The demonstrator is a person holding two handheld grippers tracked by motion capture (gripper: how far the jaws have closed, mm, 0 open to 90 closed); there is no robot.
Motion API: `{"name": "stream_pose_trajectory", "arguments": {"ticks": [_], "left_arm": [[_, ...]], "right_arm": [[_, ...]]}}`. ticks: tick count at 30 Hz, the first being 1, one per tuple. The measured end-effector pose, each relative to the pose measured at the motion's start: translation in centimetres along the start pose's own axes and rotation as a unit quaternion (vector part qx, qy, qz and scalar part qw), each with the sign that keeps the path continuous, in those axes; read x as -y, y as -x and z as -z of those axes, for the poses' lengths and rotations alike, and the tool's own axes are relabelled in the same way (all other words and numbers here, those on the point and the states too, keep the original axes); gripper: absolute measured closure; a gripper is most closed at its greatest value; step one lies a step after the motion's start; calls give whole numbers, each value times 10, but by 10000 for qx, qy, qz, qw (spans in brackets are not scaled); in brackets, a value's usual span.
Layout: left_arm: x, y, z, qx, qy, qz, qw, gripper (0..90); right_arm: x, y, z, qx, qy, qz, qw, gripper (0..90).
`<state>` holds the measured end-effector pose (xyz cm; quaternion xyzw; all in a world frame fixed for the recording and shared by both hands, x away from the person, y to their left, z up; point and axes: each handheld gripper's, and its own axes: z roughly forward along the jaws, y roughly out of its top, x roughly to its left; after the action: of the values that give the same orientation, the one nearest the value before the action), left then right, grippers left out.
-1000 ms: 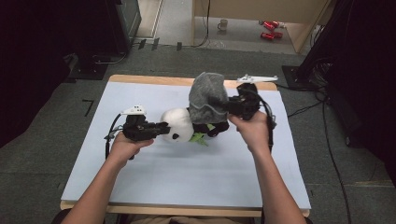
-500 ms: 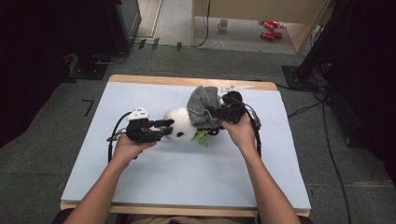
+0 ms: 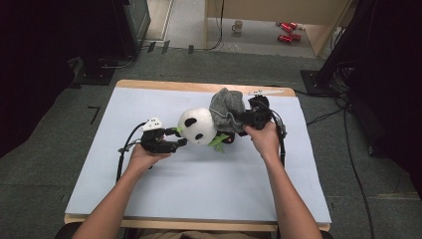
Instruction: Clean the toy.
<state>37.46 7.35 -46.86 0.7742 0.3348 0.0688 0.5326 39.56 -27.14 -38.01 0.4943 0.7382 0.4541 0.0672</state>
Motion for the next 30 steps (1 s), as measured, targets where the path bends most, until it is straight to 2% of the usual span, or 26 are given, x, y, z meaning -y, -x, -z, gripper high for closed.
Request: {"name": "stream_pose_trajectory", "arguments": {"ticks": [2,4,8,10,12,13,15,18,22,26,30], "left_arm": [[1,-2,-4,90,200,100,9997,274],[1,-1,-6,186,304,91,9993,252],[1,7,-13,400,485,-158,9979,264],[0,12,-14,320,570,-319,9974,381],[-3,14,-13,225,592,-292,9976,550],[-5,14,-11,195,588,-290,9977,606],[-9,16,-8,248,590,-226,9977,673],[-18,20,-1,309,641,-218,9972,708],[-33,28,8,354,497,-175,9980,728],[-51,35,25,309,282,-154,9990,733],[-77,43,51,76,36,-285,9996,734]], "right_arm": [[1,2,1,40,26,-31,10000,805],[2,5,2,27,69,-93,9999,806],[6,12,4,-6,118,-217,9997,806],[7,13,5,13,131,-251,9996,806],[7,13,7,27,141,-267,9995,807],[8,13,8,25,160,-265,9995,807],[6,12,13,-39,248,-317,9992,807],[-3,4,25,-73,389,-264,9989,807],[-14,-14,41,-198,607,-118,9979,807],[-25,-31,60,-491,797,-79,9956,807],[-37,-42,74,-647,824,3,9945,807]]}}
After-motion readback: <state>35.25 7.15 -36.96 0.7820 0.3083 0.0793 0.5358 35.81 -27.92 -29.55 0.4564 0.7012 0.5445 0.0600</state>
